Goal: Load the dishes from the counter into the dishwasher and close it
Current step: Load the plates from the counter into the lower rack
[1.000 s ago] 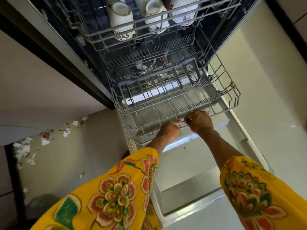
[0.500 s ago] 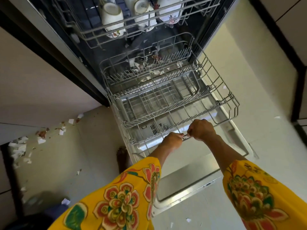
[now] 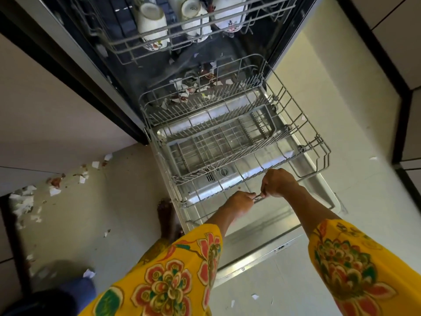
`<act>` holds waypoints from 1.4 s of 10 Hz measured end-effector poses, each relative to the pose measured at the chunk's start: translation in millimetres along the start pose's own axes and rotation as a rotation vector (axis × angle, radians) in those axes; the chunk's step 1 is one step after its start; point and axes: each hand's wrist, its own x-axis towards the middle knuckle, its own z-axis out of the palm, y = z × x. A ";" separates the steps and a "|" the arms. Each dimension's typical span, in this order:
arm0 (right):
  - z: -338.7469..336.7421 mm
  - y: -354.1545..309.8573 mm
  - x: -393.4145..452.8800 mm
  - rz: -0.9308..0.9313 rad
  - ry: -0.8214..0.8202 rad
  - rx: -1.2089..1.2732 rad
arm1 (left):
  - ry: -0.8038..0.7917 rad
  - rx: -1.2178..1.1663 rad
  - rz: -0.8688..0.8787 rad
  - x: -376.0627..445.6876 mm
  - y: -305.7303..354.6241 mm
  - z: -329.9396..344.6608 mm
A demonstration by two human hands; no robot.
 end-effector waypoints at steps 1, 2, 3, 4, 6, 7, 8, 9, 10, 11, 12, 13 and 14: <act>-2.0 -1.7 -2.4 -0.025 -0.013 0.018 | 0.013 -0.047 0.014 -3.7 0.9 -5.8; -8.9 -7.1 -10.2 -0.051 -0.005 0.075 | 0.137 -0.062 0.017 -14.3 7.5 -17.1; -21.8 -17.9 -18.0 -0.080 0.037 0.136 | 0.276 -0.088 0.044 -31.6 19.1 -38.5; -41.4 -34.7 -27.1 -0.118 0.091 0.155 | 0.450 -0.107 0.068 -47.8 30.6 -63.4; -78.2 -86.9 -59.6 -0.201 0.166 0.157 | 0.666 -0.251 0.106 -102.5 51.8 -114.4; -98.2 -116.1 -81.8 -0.251 0.199 0.147 | 0.730 -0.304 0.138 -136.9 58.6 -141.2; -117.6 -145.5 -106.4 -0.298 0.231 0.146 | 0.807 -0.343 0.193 -169.3 55.5 -164.7; -135.5 -175.3 -131.0 -0.362 0.268 0.152 | 0.895 -0.404 0.271 -193.1 48.3 -186.8; -153.2 -203.4 -160.6 -0.415 0.300 0.138 | 0.958 -0.417 0.290 -220.6 42.7 -200.2; -166.9 -230.6 -186.0 -0.475 0.333 0.122 | 1.070 -0.436 0.331 -277.8 50.3 -203.2; -180.2 -255.6 -210.6 -0.504 0.393 0.111 | 1.160 -0.431 0.368 -322.4 53.4 -213.7; -197.8 -283.5 -234.7 -0.565 0.459 0.101 | 1.216 -0.410 0.413 -358.5 50.0 -237.4; -213.6 -314.2 -257.1 -0.620 0.524 0.093 | 1.289 -0.297 0.457 -396.4 42.7 -261.5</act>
